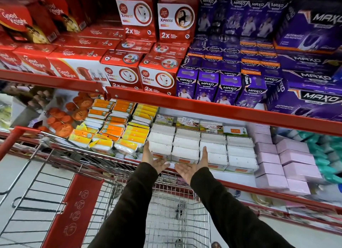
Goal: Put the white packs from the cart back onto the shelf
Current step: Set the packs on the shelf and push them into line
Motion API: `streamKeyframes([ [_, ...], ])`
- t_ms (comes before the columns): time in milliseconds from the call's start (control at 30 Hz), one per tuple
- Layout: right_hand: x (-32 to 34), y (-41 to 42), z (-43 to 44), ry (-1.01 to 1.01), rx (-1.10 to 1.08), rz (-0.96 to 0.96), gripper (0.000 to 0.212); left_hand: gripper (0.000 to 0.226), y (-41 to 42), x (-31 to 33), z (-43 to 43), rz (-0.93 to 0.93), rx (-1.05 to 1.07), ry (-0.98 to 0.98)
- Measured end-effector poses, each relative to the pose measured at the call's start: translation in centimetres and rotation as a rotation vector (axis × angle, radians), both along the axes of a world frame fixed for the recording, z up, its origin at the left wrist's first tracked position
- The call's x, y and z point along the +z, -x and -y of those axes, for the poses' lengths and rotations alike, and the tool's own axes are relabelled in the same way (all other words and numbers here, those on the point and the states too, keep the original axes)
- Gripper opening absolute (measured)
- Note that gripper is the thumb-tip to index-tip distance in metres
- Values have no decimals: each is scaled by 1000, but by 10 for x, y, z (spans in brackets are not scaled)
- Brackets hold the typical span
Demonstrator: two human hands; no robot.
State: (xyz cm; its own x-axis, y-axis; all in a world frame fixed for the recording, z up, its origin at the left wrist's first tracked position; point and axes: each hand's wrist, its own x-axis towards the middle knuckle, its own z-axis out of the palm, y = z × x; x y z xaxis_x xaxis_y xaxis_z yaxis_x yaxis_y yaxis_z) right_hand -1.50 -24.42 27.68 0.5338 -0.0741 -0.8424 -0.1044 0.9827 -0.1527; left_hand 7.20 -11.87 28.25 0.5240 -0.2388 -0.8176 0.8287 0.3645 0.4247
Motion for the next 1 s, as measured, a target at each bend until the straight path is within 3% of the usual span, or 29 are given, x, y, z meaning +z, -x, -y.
streamKeyframes([
  [133, 9, 0, -4, 63, 168, -53, 113, 78, 1, 7, 2, 8, -35, -106],
  [233, 25, 1, -6, 305, 414, -73, 77, 80, -1, 9, 9, 142, -215, -388],
  [267, 27, 2, -7, 530, 472, -75, 59, 80, 0, 10, 11, 257, -304, -537],
  [333, 27, 7, -1, 1198, 568, -91, 29, 60, 0, 15, 12, 615, -432, -882],
  [400, 19, 4, 13, 1896, 746, -103, 26, 44, -4, 16, 14, 988, -585, -1158],
  [467, 5, -7, 28, 2171, 951, -145, 42, 49, -12, 12, 22, 1194, -828, -1288],
  [567, -18, -24, 42, 2172, 1321, -289, 63, 58, -25, -12, 38, 1270, -1184, -1325],
  [667, -34, -25, 48, 2134, 1469, -312, 68, 60, -26, -35, 46, 1269, -1323, -1381],
  [833, -40, -24, 49, 2135, 1449, -307, 81, 72, -20, -46, 44, 1317, -1321, -1492],
  [933, -34, -21, 52, 2122, 1416, -257, 69, 82, -19, -43, 46, 1306, -1333, -1513],
  [1000, -30, -13, 63, 2134, 1253, -249, 68, 82, -14, -41, 53, 1306, -1243, -1518],
])
